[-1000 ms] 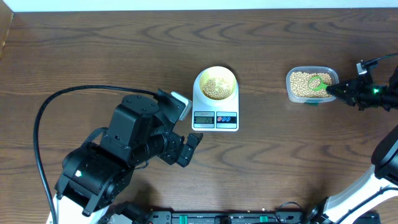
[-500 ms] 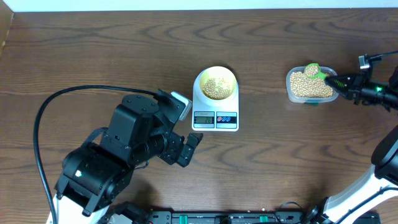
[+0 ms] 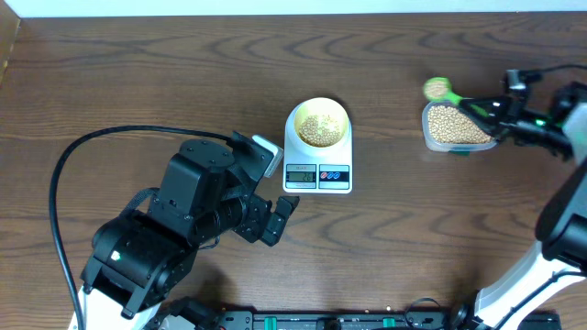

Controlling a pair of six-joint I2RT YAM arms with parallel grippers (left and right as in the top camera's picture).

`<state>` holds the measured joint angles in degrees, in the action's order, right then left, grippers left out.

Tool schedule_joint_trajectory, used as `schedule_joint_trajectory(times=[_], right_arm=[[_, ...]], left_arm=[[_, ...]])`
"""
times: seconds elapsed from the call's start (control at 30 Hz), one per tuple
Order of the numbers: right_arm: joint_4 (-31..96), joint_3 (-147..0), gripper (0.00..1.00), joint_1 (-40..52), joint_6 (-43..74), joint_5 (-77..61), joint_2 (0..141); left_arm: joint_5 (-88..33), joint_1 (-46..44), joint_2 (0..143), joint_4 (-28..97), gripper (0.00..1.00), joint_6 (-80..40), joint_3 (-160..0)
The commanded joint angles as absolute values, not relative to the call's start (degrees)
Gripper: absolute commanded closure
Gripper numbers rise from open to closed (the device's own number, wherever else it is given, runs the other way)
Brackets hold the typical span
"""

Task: Scoop item into bowl and weigh 50g on scale
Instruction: 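Carry the filled scoop over the yellow bowl with the right gripper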

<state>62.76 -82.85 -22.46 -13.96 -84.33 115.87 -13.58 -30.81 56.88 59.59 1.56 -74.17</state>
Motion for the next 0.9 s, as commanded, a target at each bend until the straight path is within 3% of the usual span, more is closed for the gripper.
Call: schedule_joint_trajectory(times=[0.0, 0.2, 0.53, 0.87], right_arm=[[62.08, -82.65, 0.99, -15.79, -15.07, -89.38, 116.71], [57.01, -82.67, 0.99, -5.87, -10.72, -89.36, 116.71], [33.21, -82.67, 0.99, 4.6, 13.02, -78.48, 116.71], [29.28, -82.67, 0.99, 6.85, 14.17, -65.58, 116.71]], left_arm=[[-13.23, -30.65, 56.86, 59.55, 0.01, 2.35, -74.5], [-13.23, -30.65, 56.86, 59.55, 0.02, 2.35, -74.5], [-13.23, -30.65, 56.86, 59.55, 0.01, 2.35, -74.5], [-13.23, -30.65, 56.86, 59.55, 0.01, 2.35, -74.5]])
